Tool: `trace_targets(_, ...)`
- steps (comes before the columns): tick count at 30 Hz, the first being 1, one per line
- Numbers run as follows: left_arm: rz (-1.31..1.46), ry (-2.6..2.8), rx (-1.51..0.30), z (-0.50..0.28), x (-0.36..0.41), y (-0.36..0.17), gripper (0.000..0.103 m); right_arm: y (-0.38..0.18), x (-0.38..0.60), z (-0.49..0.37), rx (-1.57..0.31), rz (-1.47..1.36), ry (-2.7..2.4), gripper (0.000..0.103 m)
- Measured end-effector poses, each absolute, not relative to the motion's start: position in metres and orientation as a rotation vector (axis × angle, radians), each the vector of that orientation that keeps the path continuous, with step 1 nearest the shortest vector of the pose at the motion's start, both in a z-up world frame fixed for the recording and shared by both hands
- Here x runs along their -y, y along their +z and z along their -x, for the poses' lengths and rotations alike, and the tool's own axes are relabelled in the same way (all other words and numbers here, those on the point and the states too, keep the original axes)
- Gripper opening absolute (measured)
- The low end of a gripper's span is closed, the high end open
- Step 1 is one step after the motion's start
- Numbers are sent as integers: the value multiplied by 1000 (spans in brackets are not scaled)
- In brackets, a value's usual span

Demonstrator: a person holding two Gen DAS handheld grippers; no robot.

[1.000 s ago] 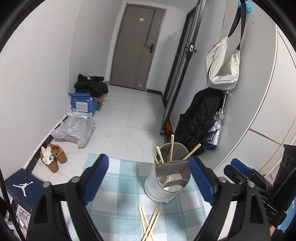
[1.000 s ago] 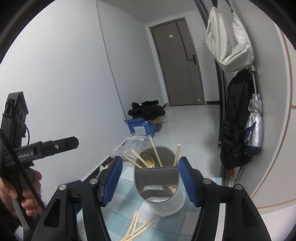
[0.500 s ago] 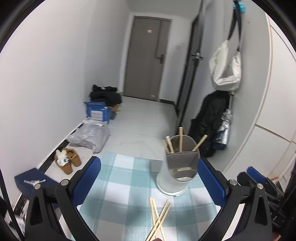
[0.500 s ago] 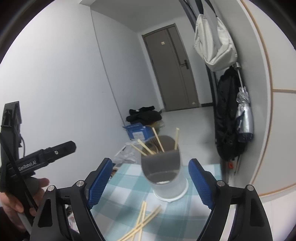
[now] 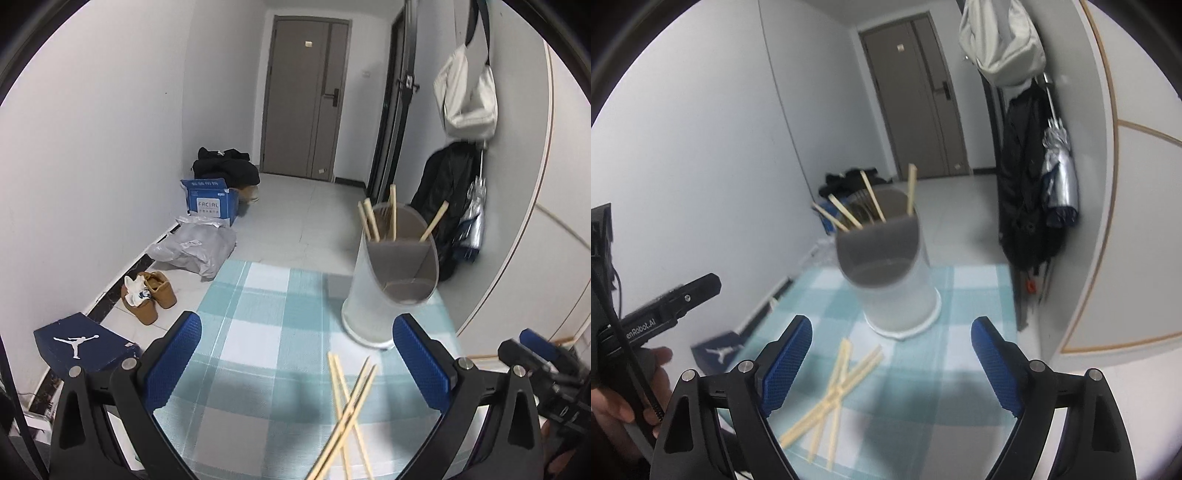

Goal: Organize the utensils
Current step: 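Move both grippers back over the remaining chopstick pile, then lower the right gripper onto the chopsticks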

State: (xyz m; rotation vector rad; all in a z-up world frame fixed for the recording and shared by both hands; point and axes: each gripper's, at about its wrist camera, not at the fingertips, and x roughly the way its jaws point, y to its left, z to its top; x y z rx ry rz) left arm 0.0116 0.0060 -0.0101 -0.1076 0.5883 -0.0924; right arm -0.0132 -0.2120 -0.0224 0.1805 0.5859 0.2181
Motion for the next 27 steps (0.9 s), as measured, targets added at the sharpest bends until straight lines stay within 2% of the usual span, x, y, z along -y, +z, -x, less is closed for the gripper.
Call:
trace_targets(20,244,-108,-726,-31,-39,-33,102,-89,196,-44,-891,-260,128,88)
trace_targets(23,286,-97,-746,-35,-54,-35,102,-99,181,-54,-932,-234,132,85)
trace_targets(27,338,-73,-784,-40,-69,-42,102,-117,156,-69,-1019,-206,175,70)
